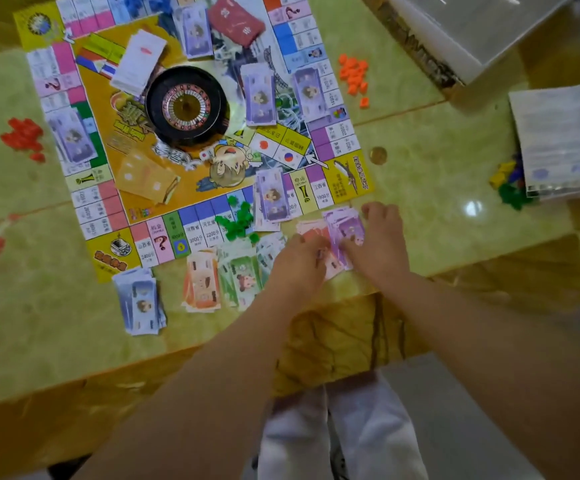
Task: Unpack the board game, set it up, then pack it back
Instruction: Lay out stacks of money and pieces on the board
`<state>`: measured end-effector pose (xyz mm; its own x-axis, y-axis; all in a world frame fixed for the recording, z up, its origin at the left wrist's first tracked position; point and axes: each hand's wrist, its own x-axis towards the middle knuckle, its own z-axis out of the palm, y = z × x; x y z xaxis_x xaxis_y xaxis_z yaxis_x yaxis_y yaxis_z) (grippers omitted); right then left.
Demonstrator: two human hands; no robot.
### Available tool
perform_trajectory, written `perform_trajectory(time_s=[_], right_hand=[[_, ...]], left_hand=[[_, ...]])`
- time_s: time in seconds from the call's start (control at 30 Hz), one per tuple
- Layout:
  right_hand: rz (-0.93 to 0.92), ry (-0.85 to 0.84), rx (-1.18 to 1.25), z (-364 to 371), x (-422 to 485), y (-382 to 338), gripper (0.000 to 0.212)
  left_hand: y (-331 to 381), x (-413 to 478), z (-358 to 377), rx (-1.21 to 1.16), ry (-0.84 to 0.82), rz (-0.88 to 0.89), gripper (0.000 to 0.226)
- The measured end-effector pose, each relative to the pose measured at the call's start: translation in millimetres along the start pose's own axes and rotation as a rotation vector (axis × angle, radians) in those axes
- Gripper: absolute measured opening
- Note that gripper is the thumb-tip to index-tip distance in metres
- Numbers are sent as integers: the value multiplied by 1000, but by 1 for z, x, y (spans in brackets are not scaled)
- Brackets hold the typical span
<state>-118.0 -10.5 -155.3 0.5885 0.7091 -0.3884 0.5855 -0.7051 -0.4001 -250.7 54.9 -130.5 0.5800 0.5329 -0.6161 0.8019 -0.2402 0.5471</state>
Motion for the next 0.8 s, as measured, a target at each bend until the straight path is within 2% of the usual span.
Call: perform_trajectory(time_s=[0.2,0.7,0.8], right_hand=[[-28,63,-112,19,4,-8,72],[-86,-52,-117,9,17,-9,62],[-62,-48,-14,10,15,-15,58]], left_hand=[[-6,0,7,33,94,-1,38],[-7,4,6,-1,99,-15,32],[-7,5,6,0,104,-12,30]])
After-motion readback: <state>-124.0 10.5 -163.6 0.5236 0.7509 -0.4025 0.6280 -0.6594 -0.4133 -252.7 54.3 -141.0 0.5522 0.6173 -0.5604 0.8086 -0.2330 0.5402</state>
